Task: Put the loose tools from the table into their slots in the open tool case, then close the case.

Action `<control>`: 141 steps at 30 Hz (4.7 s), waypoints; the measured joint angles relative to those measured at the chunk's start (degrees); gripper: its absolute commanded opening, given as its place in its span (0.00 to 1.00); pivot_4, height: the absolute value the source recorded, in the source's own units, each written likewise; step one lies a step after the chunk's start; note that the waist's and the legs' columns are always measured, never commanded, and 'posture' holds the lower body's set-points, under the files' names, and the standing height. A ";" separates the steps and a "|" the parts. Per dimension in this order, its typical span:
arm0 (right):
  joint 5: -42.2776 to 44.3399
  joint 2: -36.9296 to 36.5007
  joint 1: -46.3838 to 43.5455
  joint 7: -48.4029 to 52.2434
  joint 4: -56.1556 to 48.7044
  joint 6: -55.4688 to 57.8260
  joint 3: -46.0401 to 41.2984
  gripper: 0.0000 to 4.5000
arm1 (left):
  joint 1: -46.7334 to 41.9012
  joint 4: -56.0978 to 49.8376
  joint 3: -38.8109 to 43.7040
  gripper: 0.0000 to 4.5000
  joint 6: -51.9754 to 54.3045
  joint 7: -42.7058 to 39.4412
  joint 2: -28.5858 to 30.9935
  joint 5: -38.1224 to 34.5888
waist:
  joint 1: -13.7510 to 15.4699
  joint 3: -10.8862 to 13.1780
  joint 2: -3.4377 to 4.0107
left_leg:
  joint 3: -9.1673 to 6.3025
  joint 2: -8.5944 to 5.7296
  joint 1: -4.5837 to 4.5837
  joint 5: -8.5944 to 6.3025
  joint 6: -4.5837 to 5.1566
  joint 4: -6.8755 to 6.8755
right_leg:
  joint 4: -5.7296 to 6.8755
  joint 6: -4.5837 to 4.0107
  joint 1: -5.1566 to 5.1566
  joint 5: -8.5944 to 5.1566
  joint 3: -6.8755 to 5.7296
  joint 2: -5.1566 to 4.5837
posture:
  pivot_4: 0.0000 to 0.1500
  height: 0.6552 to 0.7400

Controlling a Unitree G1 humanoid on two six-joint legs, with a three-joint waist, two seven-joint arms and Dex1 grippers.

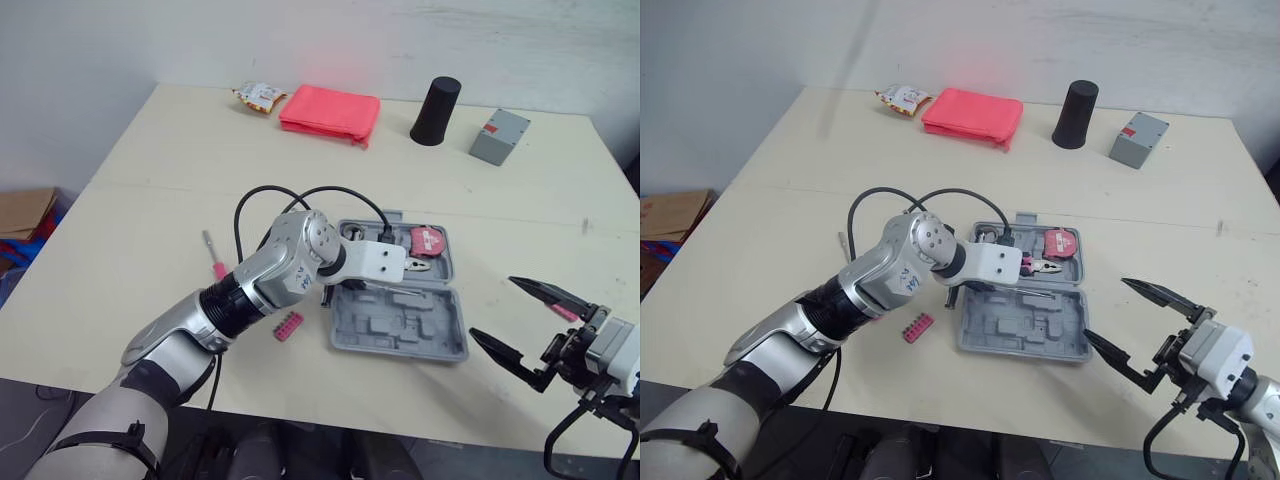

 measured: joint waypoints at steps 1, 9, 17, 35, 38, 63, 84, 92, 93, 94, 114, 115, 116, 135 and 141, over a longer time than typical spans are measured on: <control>0.00 0.00 -0.13 -0.26 -0.27 0.24 0.00 1.00 | 0.00 0.00 0.00 0.00 0.18 0.03 -0.08 0.00 | 0.00 0.00 0.00 | 0.00 0.00 0.00 0.00 0.00 0.00 | 0.00 0.00 0.00 0.00 0.00 0.00 | 1.00 1.00; -0.04 0.00 -0.69 -1.06 -1.10 2.22 0.01 1.00 | 0.00 0.01 0.01 0.44 0.09 0.82 -0.14 0.40 | 0.00 0.00 0.00 | 0.00 0.00 0.00 0.00 0.00 0.01 | 0.01 0.00 0.00 0.00 0.00 0.00 | 1.00 1.00; -0.12 0.01 -0.86 -0.74 -1.08 2.22 0.02 1.00 | 0.05 -6.24 4.85 0.62 1.71 -0.16 -1.99 -3.98 | 0.00 0.00 0.00 | -0.01 0.00 -0.04 0.00 -0.01 0.02 | 0.01 0.00 -0.02 0.00 -0.02 0.00 | 1.00 1.00; -0.65 0.82 -0.71 -0.55 -0.84 2.06 0.02 1.00 | 23.26 8.00 25.27 0.01 -26.46 9.09 -10.77 -20.93 | 0.43 -0.06 0.10 | -0.06 -0.06 0.00 -0.03 0.05 0.13 | -0.01 0.08 0.08 0.03 -0.08 -0.03 | 1.00 1.00; -0.81 1.02 -0.70 -0.54 -0.58 2.04 0.02 1.00 | 23.07 10.14 23.59 0.01 -26.73 10.84 -11.40 -19.47 | 0.35 -0.06 0.10 | -0.07 -0.05 0.00 -0.03 0.06 0.11 | -0.01 0.08 0.08 0.03 -0.09 -0.01 | 1.00 1.00; -1.84 2.59 -0.09 -0.53 0.04 1.02 0.02 1.00 | 15.56 11.43 13.34 0.01 -7.96 12.86 -11.44 -13.92 | 0.06 -0.37 0.12 | -0.34 -0.03 0.56 -0.28 0.02 0.04 | -0.36 0.04 0.93 0.02 -0.35 -0.04 | 1.00 1.00; -0.07 -0.52 3.34 4.28 15.17 -4.50 -16.17 1.00 | 34.99 -5.64 36.36 0.26 -30.35 -3.61 9.63 -36.43 | -0.10 -0.46 0.45 | -0.33 0.03 0.45 -0.51 0.30 -0.07 | -0.51 -0.01 0.83 -0.02 -0.37 -0.04 | 1.00 1.00; -2.75 -1.56 8.56 7.66 38.83 -15.94 -25.11 1.00 | 52.88 2.27 65.90 0.97 -32.64 6.66 20.09 -38.68 | -0.85 -0.43 0.46 | -0.25 0.08 0.48 -0.79 0.39 -0.52 | -1.03 -0.14 0.83 -0.09 -0.47 -0.19 | 1.00 1.00; -2.94 -1.66 8.64 7.68 40.97 -16.99 -25.45 1.00 | 54.96 2.90 68.20 0.97 -33.08 7.24 20.82 -38.70 | -0.94 -0.43 0.46 | -0.23 0.07 0.48 -0.83 0.40 -0.52 | -1.08 -0.14 0.84 -0.09 -0.48 -0.23 | 1.00 1.00; -3.26 -2.08 8.32 7.70 43.37 -18.18 -25.44 1.00 | 57.53 3.20 70.75 0.97 -33.81 7.62 21.51 -38.75 | -1.01 -0.41 0.43 | -0.22 0.07 0.47 -0.85 0.41 -0.53 | -1.13 -0.13 0.85 -0.09 -0.49 -0.25 | 1.00 1.00; 4.08 -3.62 -11.87 12.18 38.68 -14.54 -8.92 1.00 | 68.51 -10.66 76.55 0.97 -20.61 22.27 19.58 -45.79 | -1.04 -0.41 0.40 | -0.30 -0.12 0.46 -0.78 0.51 -0.70 | -1.12 -0.09 0.86 -0.02 -0.75 -0.60 | 1.00 1.00; 4.74 -3.20 -12.20 12.42 34.08 -12.65 -6.03 1.00 | 66.25 -14.21 74.46 0.97 -15.53 22.96 20.15 -48.83 | -0.90 -0.41 0.40 | -0.33 -0.11 0.44 -0.75 0.49 -0.71 | -1.07 -0.08 0.83 -0.02 -0.74 -0.56 | 1.00 1.00; 5.04 -2.96 -12.43 12.44 32.45 -12.00 -4.89 1.00 | 65.32 -15.50 73.64 0.97 -13.37 23.31 20.62 -50.03 | -0.86 -0.41 0.39 | -0.33 -0.10 0.43 -0.74 0.46 -0.71 | -1.06 -0.08 0.83 -0.03 -0.75 -0.54 | 1.00 1.00; 3.55 3.28 -17.72 12.71 17.79 -6.89 9.95 1.00 | 28.23 -16.67 31.91 0.97 21.54 38.04 20.66 -42.45 | -0.11 -0.26 0.36 | -0.27 0.05 0.32 -0.40 -0.12 -0.44 | -1.05 0.03 0.75 -0.06 -0.40 -0.02 | 1.00 1.00; 2.75 3.63 -15.86 11.75 17.58 -8.26 9.78 1.00 | 26.12 -15.12 28.42 0.69 24.66 36.09 20.97 -40.01 | -0.14 -0.26 0.35 | -0.26 0.07 0.39 -0.39 -0.13 -0.31 | -0.86 0.02 0.77 -0.07 -0.37 -0.02 | 1.00 1.00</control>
